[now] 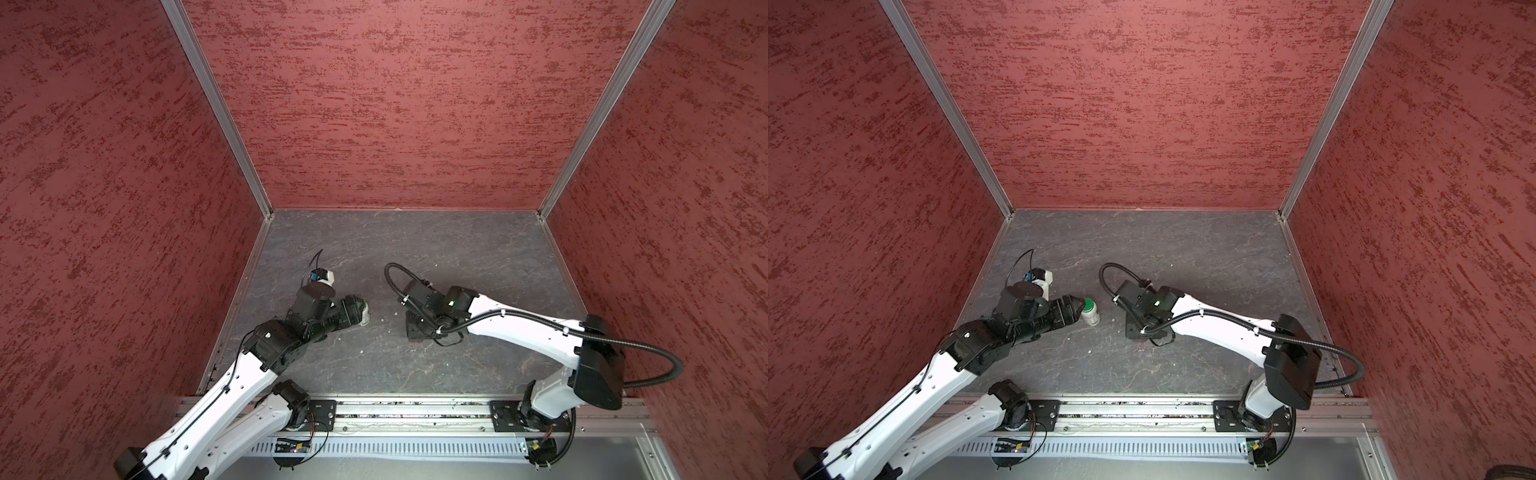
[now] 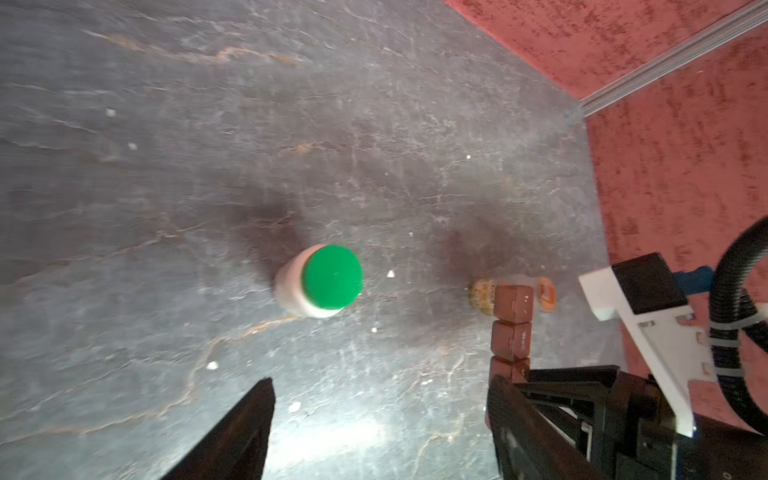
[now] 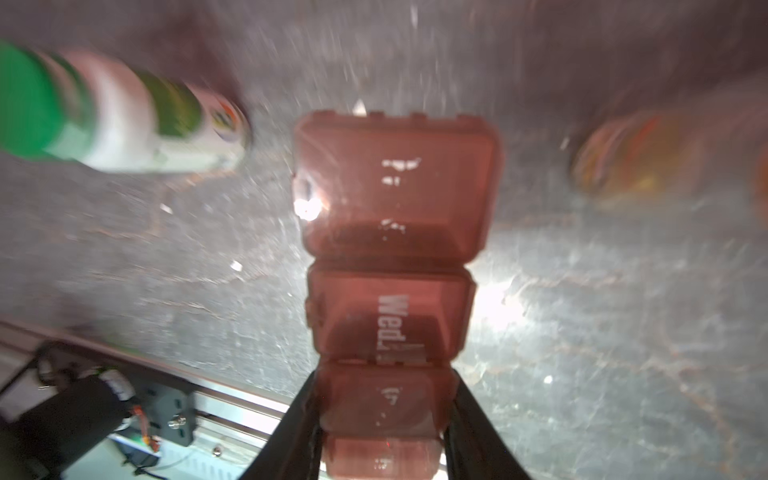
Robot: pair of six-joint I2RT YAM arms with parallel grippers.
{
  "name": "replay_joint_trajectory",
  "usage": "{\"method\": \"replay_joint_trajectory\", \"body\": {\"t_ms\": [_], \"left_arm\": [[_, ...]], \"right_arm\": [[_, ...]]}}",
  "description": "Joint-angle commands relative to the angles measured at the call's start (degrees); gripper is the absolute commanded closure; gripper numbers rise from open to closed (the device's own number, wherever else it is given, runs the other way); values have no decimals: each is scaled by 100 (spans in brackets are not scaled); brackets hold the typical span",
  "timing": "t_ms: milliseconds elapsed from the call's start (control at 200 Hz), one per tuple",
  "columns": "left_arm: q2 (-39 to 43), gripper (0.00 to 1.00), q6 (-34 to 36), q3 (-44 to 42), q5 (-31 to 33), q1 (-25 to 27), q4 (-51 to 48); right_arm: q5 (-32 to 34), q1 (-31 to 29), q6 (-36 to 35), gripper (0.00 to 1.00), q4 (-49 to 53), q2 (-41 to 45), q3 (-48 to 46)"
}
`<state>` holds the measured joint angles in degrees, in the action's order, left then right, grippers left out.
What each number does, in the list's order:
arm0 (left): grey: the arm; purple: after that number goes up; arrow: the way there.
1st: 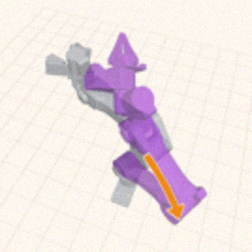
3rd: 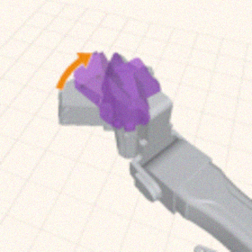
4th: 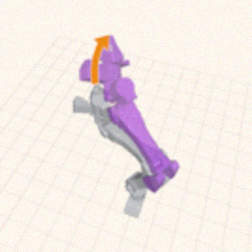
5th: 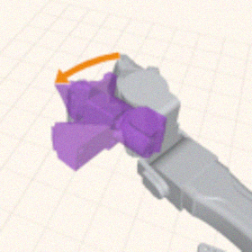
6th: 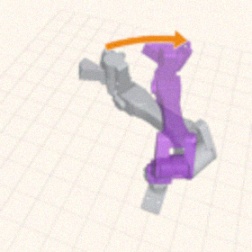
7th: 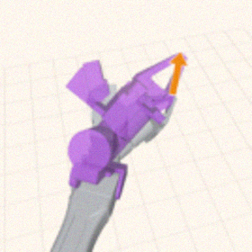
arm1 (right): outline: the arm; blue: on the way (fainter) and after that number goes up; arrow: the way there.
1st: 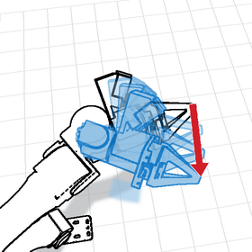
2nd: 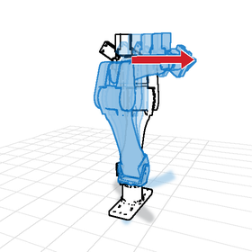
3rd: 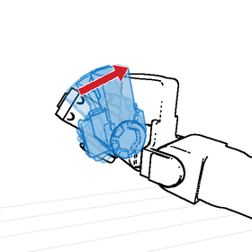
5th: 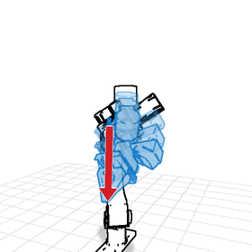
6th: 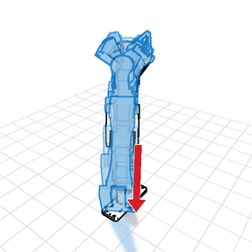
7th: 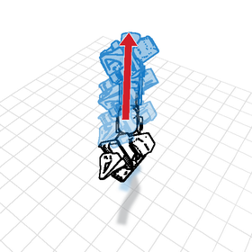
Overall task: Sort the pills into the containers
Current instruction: 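Lift the strip with the right gripper while the left arm rises to meet it, then grasp the far end of the strip with the left gripper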
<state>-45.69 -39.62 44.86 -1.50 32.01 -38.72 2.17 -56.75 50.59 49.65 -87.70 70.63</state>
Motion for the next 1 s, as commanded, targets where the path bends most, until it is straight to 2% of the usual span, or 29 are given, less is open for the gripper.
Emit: {"method": "replay_joint_trajectory", "body": {"t_ms": [0,180,326,651,992], "left_arm": [[-504,21,191,158,-1744,-345,1742],[-1694,21,243,848,-2691,-332,2548],[-2447,20,201,1212,-3163,-284,2885],[-3467,19,112,1697,-3462,-178,3270],[-4026,26,31,1830,-3628,-68,3413]], "right_arm": [[-14,392,-892,58,-323,386,33],[-381,1050,-1638,58,-497,698,212],[-624,1404,-2069,58,-544,726,369],[-1164,1686,-2477,57,-796,593,553],[-1345,1819,-2572,57,-860,592,548]]}}
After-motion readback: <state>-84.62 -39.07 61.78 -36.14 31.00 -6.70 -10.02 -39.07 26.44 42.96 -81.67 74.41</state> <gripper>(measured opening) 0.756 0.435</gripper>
